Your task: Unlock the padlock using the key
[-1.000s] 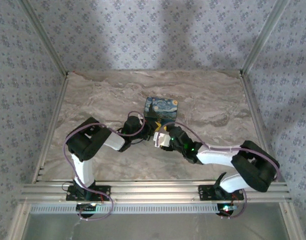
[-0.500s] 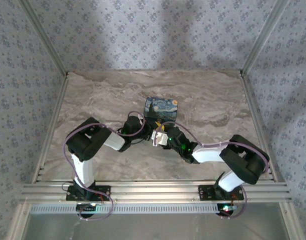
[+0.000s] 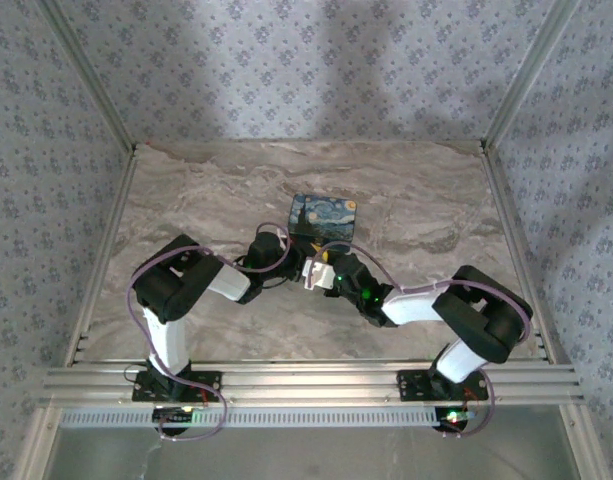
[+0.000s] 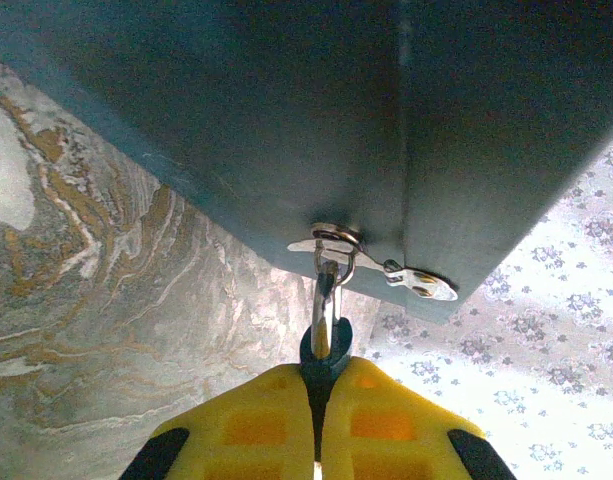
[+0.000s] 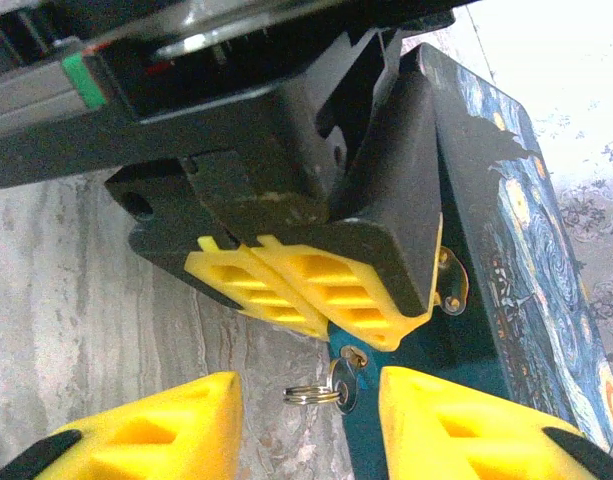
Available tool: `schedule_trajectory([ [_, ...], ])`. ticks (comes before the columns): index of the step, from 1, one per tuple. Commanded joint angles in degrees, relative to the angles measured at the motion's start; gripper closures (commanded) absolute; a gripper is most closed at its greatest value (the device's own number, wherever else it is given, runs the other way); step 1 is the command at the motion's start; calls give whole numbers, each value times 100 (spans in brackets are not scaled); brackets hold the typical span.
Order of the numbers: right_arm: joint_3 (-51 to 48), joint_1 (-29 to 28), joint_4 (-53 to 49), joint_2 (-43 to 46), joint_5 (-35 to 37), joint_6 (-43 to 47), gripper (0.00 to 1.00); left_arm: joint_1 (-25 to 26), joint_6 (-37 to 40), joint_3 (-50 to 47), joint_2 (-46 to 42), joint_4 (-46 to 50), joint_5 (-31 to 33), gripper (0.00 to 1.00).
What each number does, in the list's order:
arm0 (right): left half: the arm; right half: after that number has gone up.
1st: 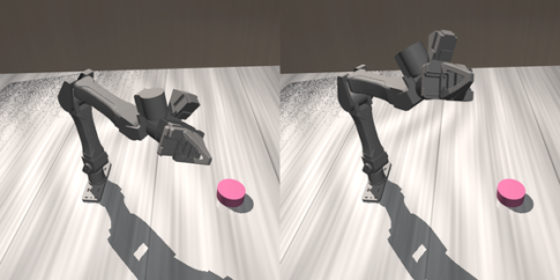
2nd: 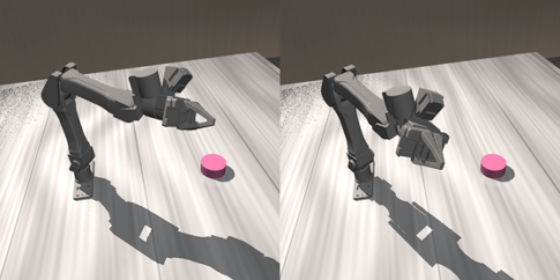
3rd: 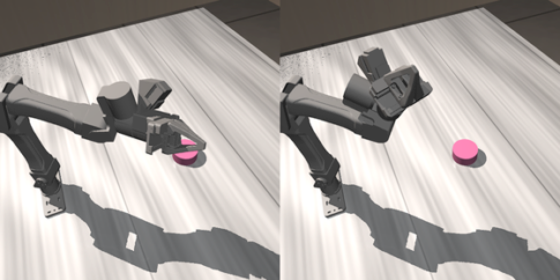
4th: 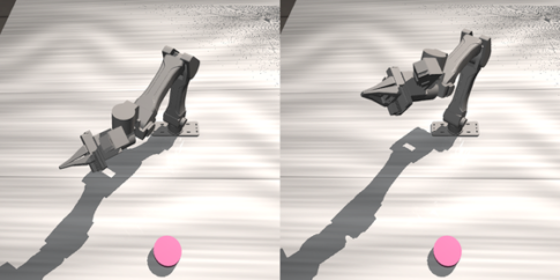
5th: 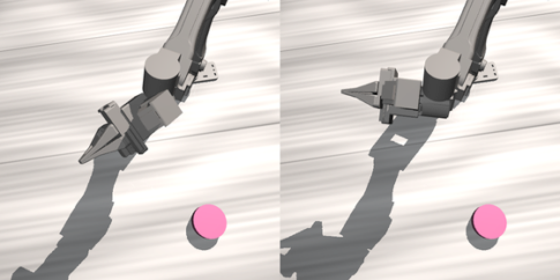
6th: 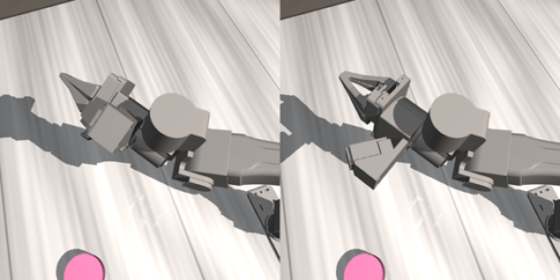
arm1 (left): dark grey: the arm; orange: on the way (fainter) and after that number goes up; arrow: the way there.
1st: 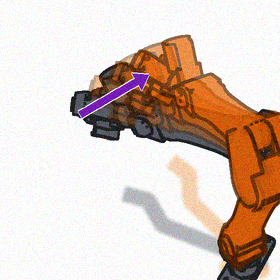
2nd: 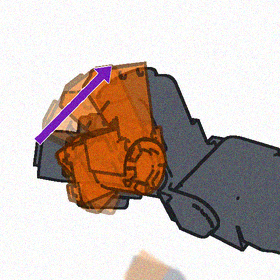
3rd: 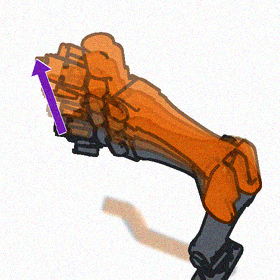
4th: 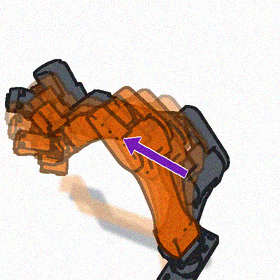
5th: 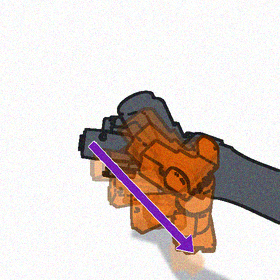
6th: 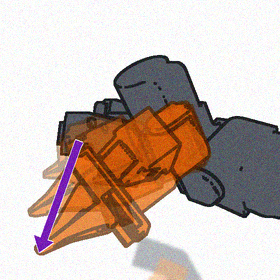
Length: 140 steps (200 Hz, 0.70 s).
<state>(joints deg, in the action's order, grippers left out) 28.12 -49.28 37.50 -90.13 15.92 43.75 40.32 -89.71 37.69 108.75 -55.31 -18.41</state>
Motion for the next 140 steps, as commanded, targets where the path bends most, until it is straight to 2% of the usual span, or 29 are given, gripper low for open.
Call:
schedule_trajectory([
  [1, 141, 12, 179, -92, 219, -85, 62, 64, -55, 74, -100, -118, -81, 100],
  [74, 121, 55, 136, -126, 390, 2, 80, 64, -67, 69, -98, -132, -96, 100],
  [140, 190, 68, 106, -164, 605, -66, 92, 74, -62, 59, -95, -125, -92, 100],
])
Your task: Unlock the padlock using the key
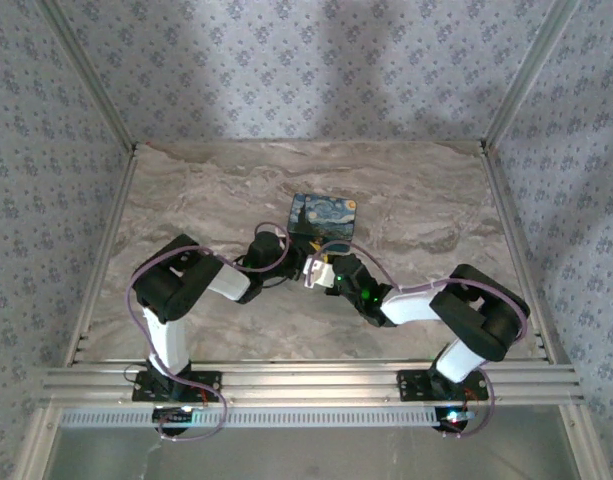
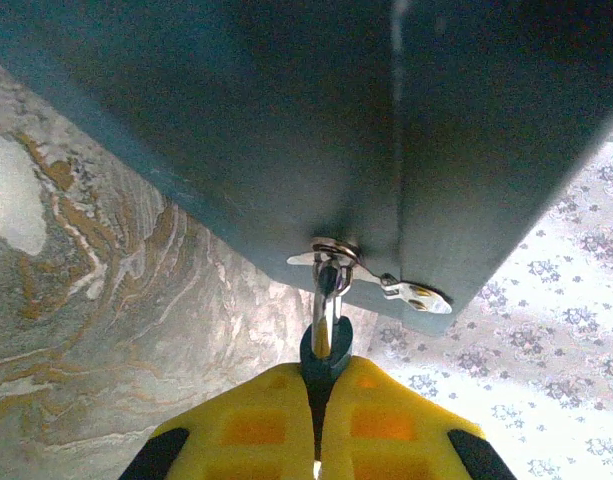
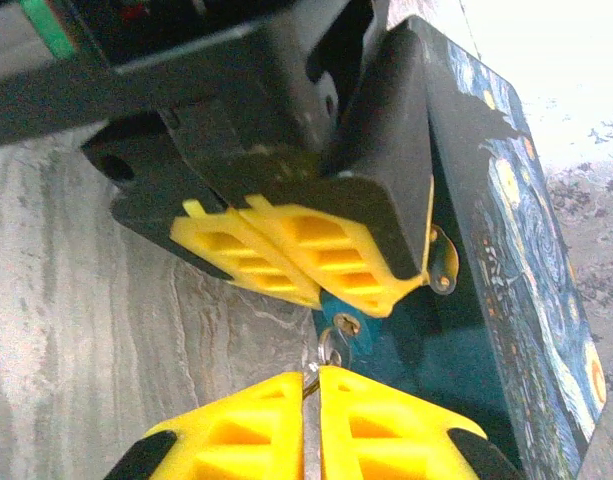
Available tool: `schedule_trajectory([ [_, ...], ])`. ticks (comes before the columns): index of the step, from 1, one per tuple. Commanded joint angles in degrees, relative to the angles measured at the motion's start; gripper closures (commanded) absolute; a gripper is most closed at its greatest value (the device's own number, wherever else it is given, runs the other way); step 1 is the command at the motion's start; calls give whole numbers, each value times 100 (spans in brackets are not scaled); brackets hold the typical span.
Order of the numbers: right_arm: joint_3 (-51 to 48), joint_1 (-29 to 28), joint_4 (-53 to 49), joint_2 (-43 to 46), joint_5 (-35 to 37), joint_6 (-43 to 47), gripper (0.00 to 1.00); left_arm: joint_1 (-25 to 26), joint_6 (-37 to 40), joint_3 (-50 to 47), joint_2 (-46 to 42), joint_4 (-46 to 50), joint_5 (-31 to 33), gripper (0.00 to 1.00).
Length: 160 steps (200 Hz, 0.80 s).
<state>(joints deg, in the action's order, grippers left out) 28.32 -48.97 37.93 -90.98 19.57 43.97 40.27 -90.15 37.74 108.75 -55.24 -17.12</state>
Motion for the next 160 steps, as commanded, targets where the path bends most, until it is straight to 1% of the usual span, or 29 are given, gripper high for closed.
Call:
schedule_trajectory([
  [1, 172, 37, 59, -78, 249, -89, 92, 82, -19, 57, -93, -134, -221, 100],
  [14, 207, 41, -14, -53, 242, -162, 94, 84, -20, 58, -91, -136, -221, 100],
  [31, 227, 56, -62, -41, 248, -194, 93, 92, -17, 58, -91, -136, -213, 100],
  [37, 221, 65, -74, -36, 238, -191, 91, 89, -14, 57, -93, -135, -210, 100],
  [57, 202, 48, -110, -49, 172, -161, 79, 92, -16, 55, -82, -141, -213, 100],
  [73, 175, 51, -59, -77, 145, -106, 75, 90, -22, 54, -82, -153, -212, 100],
  [126, 184, 56, -10, -201, 51, 66, 74, 110, -29, 58, -75, -153, -204, 100],
  [160, -133, 38, 318, -70, 12, 290, 74, 110, -35, 58, -75, -149, -195, 100],
])
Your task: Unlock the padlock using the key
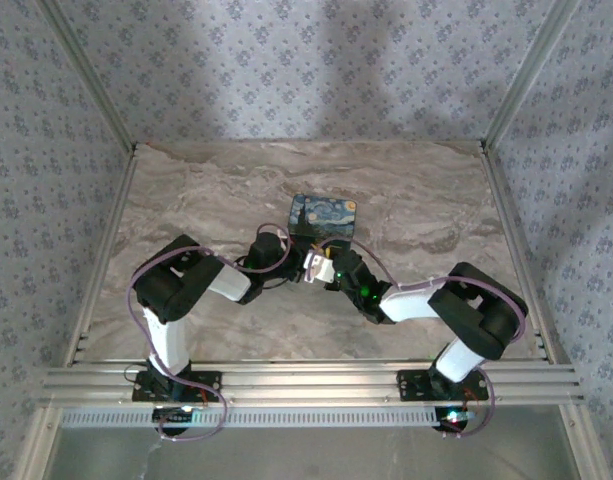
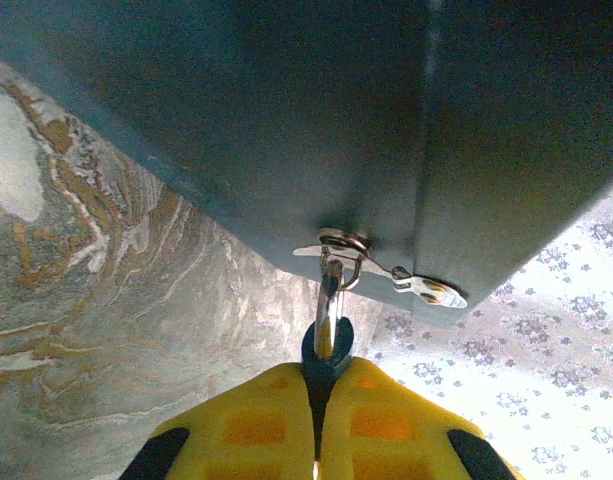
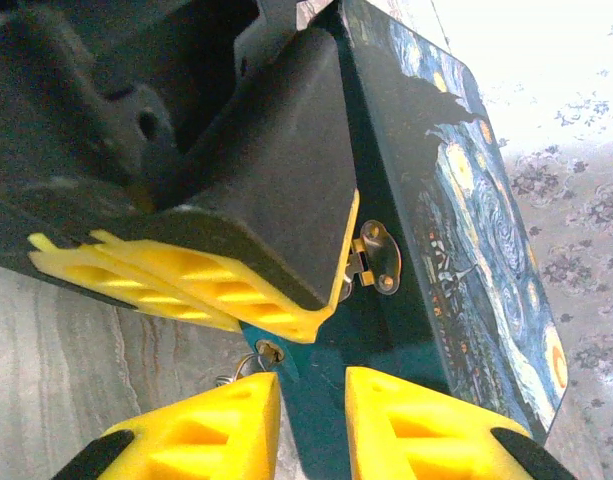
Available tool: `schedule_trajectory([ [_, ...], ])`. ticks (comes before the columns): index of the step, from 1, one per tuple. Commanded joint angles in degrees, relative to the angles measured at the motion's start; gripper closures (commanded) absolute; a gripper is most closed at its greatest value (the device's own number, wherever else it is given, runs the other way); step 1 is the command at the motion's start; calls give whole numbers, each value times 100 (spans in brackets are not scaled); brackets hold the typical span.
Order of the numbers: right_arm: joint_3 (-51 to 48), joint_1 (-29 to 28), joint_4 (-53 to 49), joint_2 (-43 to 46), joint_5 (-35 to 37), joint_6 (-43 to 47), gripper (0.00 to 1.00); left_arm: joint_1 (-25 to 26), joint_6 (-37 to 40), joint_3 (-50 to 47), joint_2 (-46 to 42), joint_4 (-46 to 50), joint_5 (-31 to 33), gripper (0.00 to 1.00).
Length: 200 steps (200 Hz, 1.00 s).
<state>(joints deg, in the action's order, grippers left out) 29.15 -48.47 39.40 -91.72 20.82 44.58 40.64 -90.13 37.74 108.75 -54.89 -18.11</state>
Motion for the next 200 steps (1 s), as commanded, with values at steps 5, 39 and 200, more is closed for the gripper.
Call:
schedule_trajectory([
  [5, -254, -12, 167, 62, -128, 248, 74, 68, -35, 56, -81, -184, -92, 100],
  [39, -568, -48, -277, 720, -355, 219, 71, 71, -40, 59, -73, -188, -79, 100],
  [200, -237, -24, 325, 58, -226, 380, 70, 72, -37, 94, -60, -153, -125, 100],
])
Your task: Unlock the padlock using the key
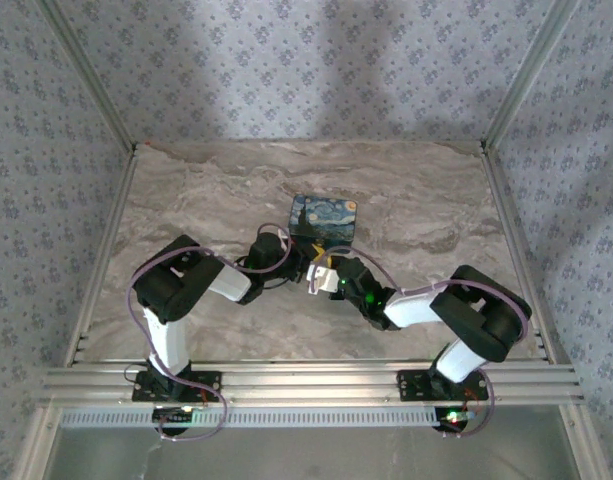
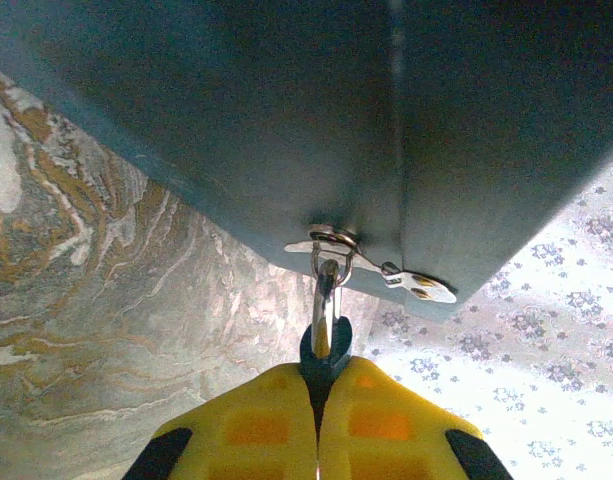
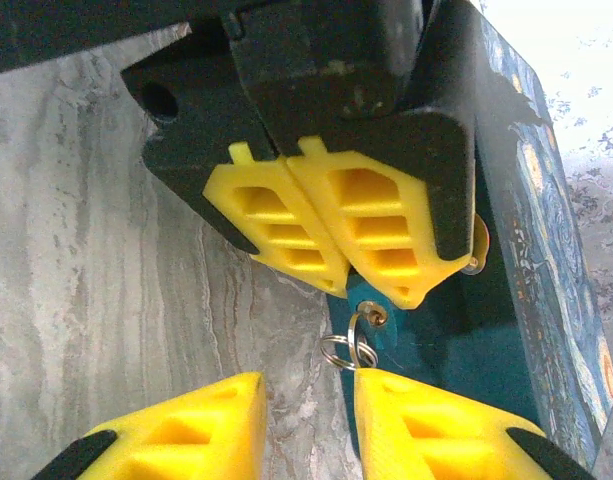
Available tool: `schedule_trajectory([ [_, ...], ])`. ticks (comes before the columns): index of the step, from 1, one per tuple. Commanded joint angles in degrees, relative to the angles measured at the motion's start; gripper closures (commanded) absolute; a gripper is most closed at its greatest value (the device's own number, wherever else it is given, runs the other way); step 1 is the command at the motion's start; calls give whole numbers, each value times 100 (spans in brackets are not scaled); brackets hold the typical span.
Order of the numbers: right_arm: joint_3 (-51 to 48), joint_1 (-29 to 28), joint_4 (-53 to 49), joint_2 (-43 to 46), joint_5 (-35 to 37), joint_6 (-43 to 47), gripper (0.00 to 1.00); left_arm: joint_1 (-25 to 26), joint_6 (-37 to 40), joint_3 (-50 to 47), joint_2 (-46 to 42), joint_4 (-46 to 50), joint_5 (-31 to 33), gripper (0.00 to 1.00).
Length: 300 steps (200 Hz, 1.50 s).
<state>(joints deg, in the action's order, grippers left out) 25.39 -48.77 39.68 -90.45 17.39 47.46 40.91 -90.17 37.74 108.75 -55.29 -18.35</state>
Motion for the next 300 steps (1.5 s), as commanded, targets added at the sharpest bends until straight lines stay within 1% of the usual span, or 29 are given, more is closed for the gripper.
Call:
schedule_trajectory([
  [1, 140, 3, 296, -69, 117, 94, 70, 43, -34, 89, -58, -114, -104, 100],
  [20, 125, 0, 321, -22, 163, 123, 72, 49, -37, 98, -48, -112, -107, 100],
  [73, 18, -17, 80, 265, 204, 150, 72, 45, -41, 111, -29, -123, -107, 100],
  [139, 194, -10, 325, -158, 177, 180, 73, 49, -49, 111, -34, -140, -125, 100],
  [204, 242, 48, 471, -262, 186, 119, 75, 55, -53, 111, -19, -140, -129, 100],
  [241, 300, 48, 513, -384, 216, 110, 81, 60, -52, 111, -23, -149, -132, 100],
  [300, 278, 50, 655, -405, 505, -58, 99, 58, -66, 98, -21, -174, -122, 100],
])
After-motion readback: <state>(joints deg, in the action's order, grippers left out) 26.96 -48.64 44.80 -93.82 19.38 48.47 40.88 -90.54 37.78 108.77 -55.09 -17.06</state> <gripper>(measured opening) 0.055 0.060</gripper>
